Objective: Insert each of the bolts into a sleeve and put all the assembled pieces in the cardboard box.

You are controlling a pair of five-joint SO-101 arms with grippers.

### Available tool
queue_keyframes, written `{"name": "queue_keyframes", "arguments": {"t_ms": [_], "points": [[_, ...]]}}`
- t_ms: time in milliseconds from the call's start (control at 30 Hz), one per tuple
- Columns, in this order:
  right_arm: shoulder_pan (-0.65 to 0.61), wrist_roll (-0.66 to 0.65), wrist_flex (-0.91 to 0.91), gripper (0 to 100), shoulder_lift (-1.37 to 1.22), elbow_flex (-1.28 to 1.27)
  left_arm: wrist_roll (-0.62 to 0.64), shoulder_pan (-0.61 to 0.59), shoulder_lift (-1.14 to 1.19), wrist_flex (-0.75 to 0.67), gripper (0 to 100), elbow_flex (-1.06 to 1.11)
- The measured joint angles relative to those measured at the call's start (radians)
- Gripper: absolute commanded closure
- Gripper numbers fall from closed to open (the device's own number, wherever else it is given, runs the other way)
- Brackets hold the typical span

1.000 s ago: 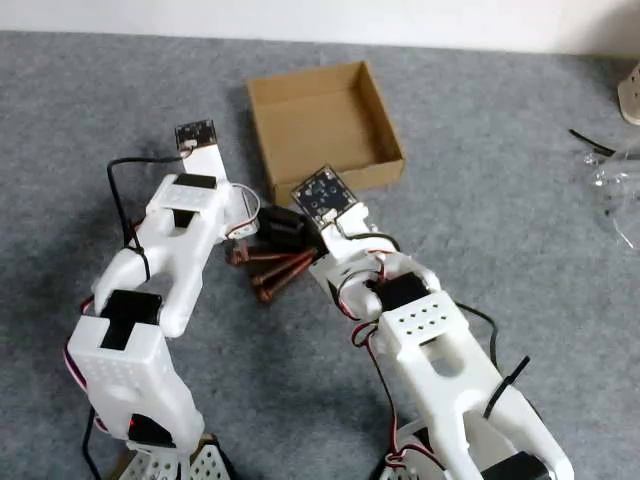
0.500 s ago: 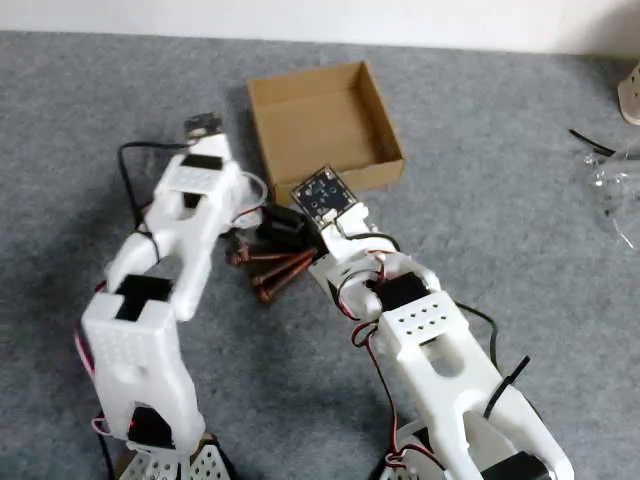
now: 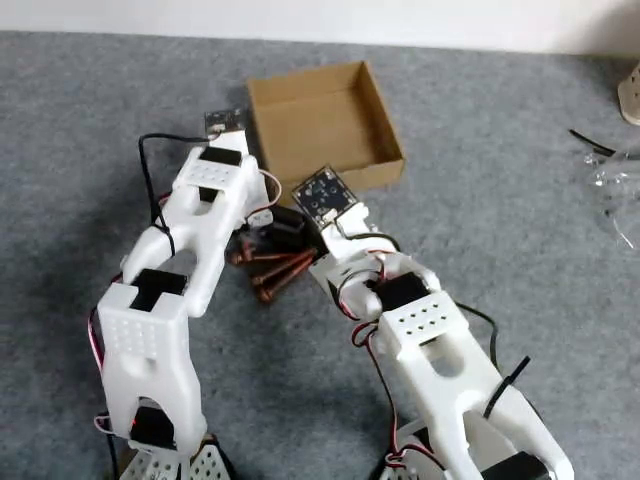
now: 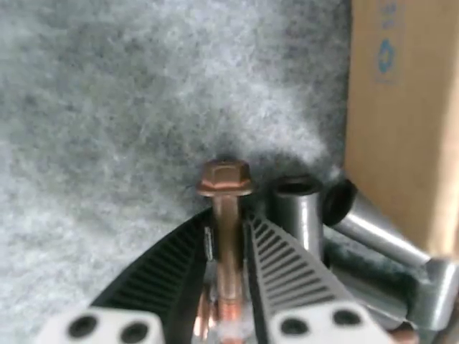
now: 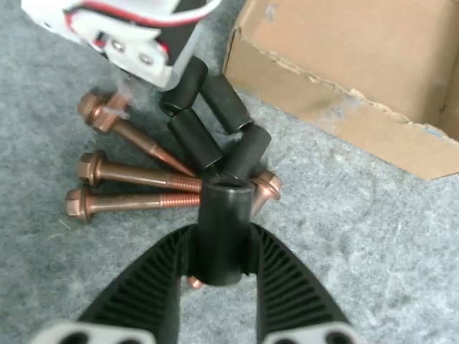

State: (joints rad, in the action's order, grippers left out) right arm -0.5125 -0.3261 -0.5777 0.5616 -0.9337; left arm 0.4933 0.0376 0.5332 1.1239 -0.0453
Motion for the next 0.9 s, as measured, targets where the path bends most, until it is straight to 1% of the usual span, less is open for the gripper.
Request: {"name": "queue_keyframes", "arguments": {"t_ms": [200, 300, 400, 567, 900], "points": [[0.000, 0.000, 0.000, 99.5, 0.000, 0.000, 0.002, 0.000, -0.041, 0.075, 100, 0.014], [0.000, 0.000, 0.000, 99.5, 0.000, -0.002, 0.005, 0.000, -0.091, 0.081, 100, 0.074], [0.000, 0.000, 0.020, 99.5, -0.002, -0.026, 0.005, 0.000, -0.164, 0.029, 100, 0.169], [0.000, 0.000, 0.037, 99.5, -0.002, -0.026, 0.000, -0.002, -0.348, -0.104, 100, 0.379], [0.002, 0.005, 0.037, 99.4, -0.002, -0.026, -0.002, -0.003, -0.899, -0.339, 100, 0.842]]}}
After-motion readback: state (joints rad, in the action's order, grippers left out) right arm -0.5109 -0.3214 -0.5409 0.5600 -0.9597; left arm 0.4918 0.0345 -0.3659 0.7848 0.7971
